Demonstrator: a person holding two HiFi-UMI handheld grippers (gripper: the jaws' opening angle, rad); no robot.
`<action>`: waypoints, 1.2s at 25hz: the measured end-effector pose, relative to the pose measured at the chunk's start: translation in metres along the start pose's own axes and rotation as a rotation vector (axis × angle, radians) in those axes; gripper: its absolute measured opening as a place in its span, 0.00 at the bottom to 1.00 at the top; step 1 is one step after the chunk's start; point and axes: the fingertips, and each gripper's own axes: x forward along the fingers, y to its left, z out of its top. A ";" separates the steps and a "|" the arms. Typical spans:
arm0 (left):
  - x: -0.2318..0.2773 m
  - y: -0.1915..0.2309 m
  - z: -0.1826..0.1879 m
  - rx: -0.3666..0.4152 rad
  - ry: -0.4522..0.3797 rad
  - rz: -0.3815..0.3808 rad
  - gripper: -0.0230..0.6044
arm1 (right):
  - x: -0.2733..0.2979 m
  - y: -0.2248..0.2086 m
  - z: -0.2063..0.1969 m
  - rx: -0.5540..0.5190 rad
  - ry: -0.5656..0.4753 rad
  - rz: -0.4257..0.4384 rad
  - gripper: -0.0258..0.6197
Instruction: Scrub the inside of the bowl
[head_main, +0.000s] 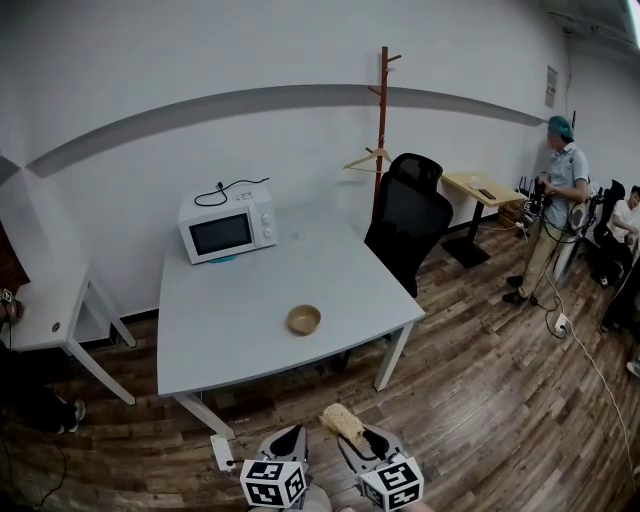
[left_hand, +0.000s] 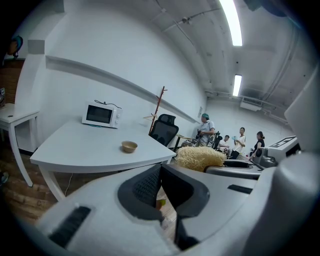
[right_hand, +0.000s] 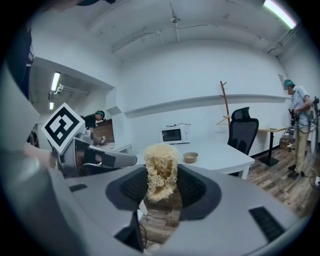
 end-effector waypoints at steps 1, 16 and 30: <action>0.000 0.000 -0.001 0.002 0.001 -0.001 0.07 | -0.001 0.000 -0.002 -0.001 0.000 -0.003 0.31; 0.006 0.015 -0.004 -0.025 -0.002 0.029 0.07 | 0.009 0.002 -0.004 0.024 0.057 0.014 0.31; 0.082 0.054 0.058 -0.037 -0.012 0.001 0.07 | 0.097 -0.048 0.037 -0.003 0.044 0.000 0.31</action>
